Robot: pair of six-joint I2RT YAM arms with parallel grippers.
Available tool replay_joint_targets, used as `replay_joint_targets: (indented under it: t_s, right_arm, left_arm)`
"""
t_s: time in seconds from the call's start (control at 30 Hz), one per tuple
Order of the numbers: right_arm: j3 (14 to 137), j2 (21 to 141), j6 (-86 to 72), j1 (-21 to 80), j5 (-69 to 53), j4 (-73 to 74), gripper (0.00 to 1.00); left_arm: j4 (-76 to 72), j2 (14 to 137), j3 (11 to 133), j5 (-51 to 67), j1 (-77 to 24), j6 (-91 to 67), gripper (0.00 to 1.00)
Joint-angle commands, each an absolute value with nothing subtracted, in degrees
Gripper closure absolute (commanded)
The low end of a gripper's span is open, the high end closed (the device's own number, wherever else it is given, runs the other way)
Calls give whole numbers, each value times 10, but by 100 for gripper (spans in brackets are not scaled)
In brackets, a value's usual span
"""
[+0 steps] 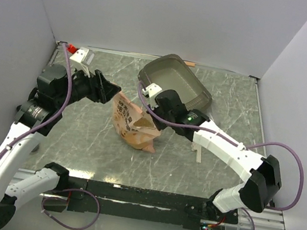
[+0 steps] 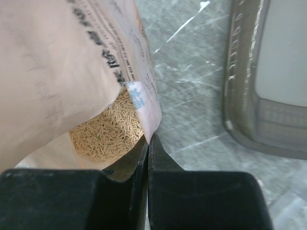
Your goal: Fill the litter box with clean litter
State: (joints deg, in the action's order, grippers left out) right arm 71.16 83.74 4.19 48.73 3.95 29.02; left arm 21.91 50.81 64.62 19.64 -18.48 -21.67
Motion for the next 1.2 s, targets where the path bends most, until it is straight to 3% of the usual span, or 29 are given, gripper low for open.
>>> replay_joint_targets:
  t_s: [0.0, 0.3, 0.47, 0.5, 0.6, 0.87, 1.0, 1.17]
  right_arm:
    - [797, 786, 109, 486, 78, 248, 100]
    - [751, 776, 149, 486, 45, 195, 100]
    - [765, 780, 137, 485, 48, 215, 78]
    - [770, 779, 136, 484, 51, 227, 68]
    - [786, 776, 129, 485, 61, 243, 52]
    - [797, 701, 63, 433, 134, 339, 33]
    - [730, 665, 2, 303, 157, 373, 25]
    - [627, 648, -84, 193, 142, 357, 25]
  left_arm:
    - [203, 494, 655, 205, -185, -212, 35]
    - [195, 490, 640, 209, -185, -214, 35]
    - [188, 492, 630, 211, -185, -215, 35]
    - [186, 493, 629, 212, -185, -215, 35]
    - [184, 497, 629, 215, -185, -214, 35]
    - [181, 504, 631, 214, -185, -204, 34]
    - [171, 504, 624, 219, -185, -204, 34]
    - [155, 496, 605, 229, -185, -207, 34]
